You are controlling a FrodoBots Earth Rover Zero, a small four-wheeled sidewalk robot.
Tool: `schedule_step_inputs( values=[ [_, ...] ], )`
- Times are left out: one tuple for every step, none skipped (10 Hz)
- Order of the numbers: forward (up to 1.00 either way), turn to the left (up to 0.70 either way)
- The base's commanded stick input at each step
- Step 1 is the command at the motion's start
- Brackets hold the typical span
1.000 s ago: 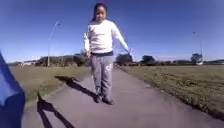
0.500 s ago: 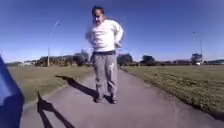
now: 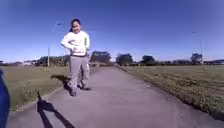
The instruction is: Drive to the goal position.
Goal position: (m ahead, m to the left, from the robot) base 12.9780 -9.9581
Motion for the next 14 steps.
schedule_step_inputs(
  values=[
    [0.17, 0.00],
    [0.58, 0.00],
    [0.70, 0.00],
    [0.70, 0.00],
    [0.70, 0.00],
    [0.70, 0.00],
    [0.70, 0.00],
    [0.70, 0.00],
    [0.70, 0.00],
    [0.70, 0.00],
    [0.70, 0.00],
    [0.70, 0.00],
    [0.70, 0.00],
    [0.70, 0.00]
  ],
)
